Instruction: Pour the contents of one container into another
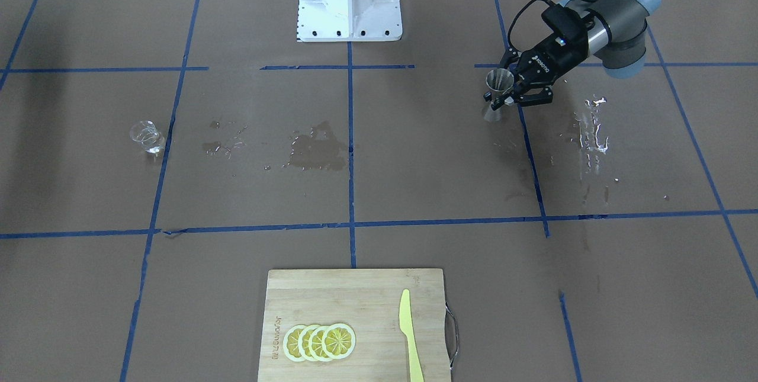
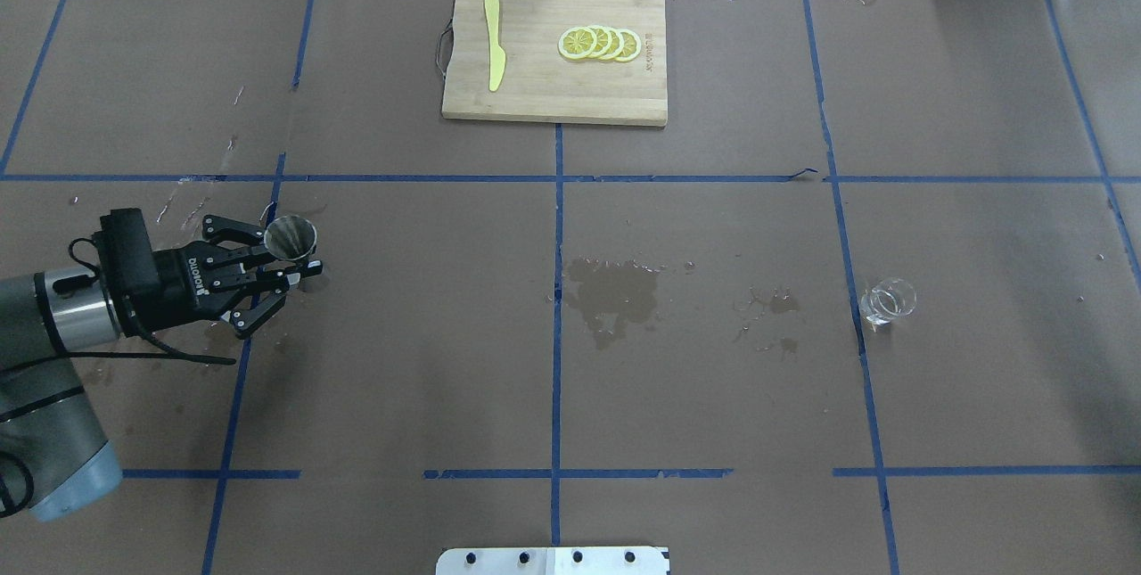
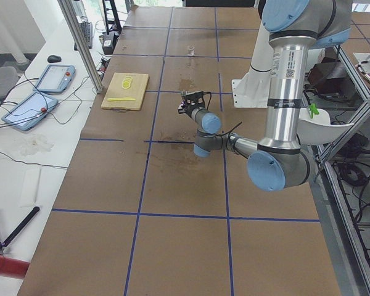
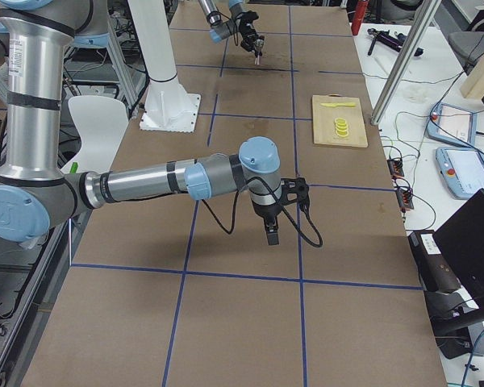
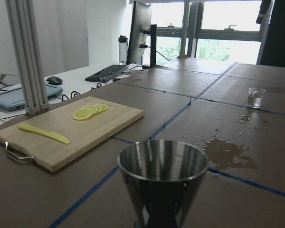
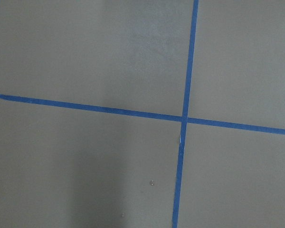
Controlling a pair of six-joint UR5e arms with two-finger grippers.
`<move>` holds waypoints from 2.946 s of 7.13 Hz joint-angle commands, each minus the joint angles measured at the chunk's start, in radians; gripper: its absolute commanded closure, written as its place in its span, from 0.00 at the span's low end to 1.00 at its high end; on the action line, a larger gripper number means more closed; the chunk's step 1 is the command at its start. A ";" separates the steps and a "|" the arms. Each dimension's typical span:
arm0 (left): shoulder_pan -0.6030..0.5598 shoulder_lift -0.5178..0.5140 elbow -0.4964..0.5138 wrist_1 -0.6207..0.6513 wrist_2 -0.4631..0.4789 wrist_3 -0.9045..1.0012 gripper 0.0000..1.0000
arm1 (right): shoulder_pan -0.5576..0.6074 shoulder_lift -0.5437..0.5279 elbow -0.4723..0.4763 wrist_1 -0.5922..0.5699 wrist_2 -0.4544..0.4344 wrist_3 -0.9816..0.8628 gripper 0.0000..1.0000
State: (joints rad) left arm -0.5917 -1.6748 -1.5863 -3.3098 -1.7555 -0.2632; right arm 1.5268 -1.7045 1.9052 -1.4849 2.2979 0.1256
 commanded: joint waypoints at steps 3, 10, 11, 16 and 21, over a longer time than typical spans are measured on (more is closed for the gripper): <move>-0.057 -0.366 0.136 0.268 -0.222 0.133 1.00 | 0.004 0.003 0.002 0.000 0.000 0.006 0.00; -0.016 -0.571 0.289 0.289 -0.248 0.137 1.00 | 0.003 0.051 0.014 0.003 -0.003 0.144 0.00; -0.016 -0.571 0.289 0.289 -0.245 0.137 1.00 | -0.014 0.052 0.040 0.021 -0.005 0.216 0.00; -0.016 -0.569 0.289 0.289 -0.243 0.136 1.00 | -0.490 -0.019 0.197 0.368 -0.415 0.999 0.00; -0.014 -0.568 0.290 0.291 -0.228 0.134 1.00 | -1.123 -0.095 0.226 0.373 -1.277 1.440 0.00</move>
State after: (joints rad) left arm -0.6055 -2.2428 -1.2962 -3.0189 -1.9921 -0.1284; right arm 0.5207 -1.7887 2.1349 -1.1117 1.1884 1.4696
